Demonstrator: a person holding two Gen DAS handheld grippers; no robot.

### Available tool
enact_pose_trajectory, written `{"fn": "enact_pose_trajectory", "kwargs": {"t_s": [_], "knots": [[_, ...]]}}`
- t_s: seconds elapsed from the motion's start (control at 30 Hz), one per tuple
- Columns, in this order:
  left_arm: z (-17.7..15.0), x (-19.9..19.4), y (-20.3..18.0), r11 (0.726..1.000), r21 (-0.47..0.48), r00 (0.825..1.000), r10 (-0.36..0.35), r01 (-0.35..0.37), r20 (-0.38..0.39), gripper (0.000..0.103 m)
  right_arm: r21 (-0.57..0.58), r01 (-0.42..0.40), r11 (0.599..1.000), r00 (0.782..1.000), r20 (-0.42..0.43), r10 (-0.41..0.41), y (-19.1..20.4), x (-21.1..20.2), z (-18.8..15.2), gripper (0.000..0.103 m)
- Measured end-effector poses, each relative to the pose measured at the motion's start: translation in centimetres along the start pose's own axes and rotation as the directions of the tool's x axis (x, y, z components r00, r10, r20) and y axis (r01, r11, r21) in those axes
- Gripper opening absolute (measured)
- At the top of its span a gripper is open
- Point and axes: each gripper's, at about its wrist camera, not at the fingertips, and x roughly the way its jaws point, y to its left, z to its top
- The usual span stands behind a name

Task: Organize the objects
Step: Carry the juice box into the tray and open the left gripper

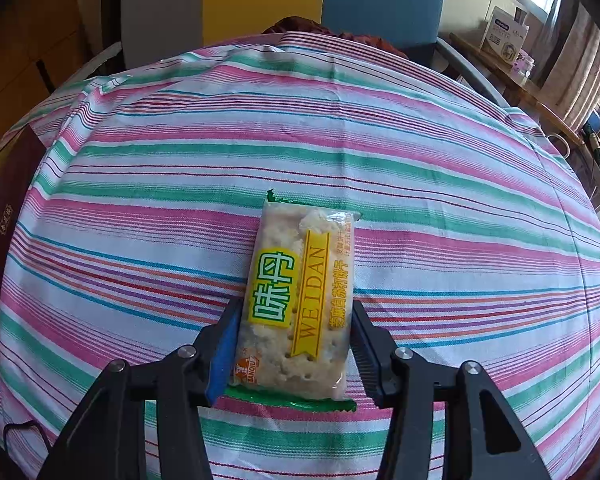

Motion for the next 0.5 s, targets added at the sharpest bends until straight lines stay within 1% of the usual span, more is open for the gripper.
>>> {"fn": "enact_pose_trajectory", "kwargs": {"t_s": [0.13,0.27,0.33,0.4,0.5], "knots": [[-0.4,-0.2,2.4,0.999,-0.051,1.0,0.007,-0.008,-0.015,0.031,-0.017,0.014,1.0,1.0,0.003,-0.014,0.4,0.1,0.1,0.049],[-1.1,-1.1,6.3,0.99,-0.139,0.999,0.03,-0.033,-0.021,0.031,-0.022,0.018,1.0,1.0,0.002,-0.018,0.5,0.2,0.2,0.049],[-1.5,-1.5,9.2,0.976,-0.213,0.999,0.042,-0.048,-0.03,0.031,-0.029,0.025,0.999,1.0,0.002,-0.025,0.5,0.3,0.3,0.049],[-1.9,-1.9,12.0,0.956,-0.287,0.998,0.055,-0.064,-0.039,0.031,-0.04,0.032,0.999,0.999,0.004,-0.032,0.7,0.1,0.2,0.049],[-2.2,-2.0,14.9,0.939,-0.331,0.995,0.08,-0.093,-0.055,0.031,-0.047,0.038,0.998,0.999,0.002,-0.038,0.7,0.1,0.2,0.049]]}}
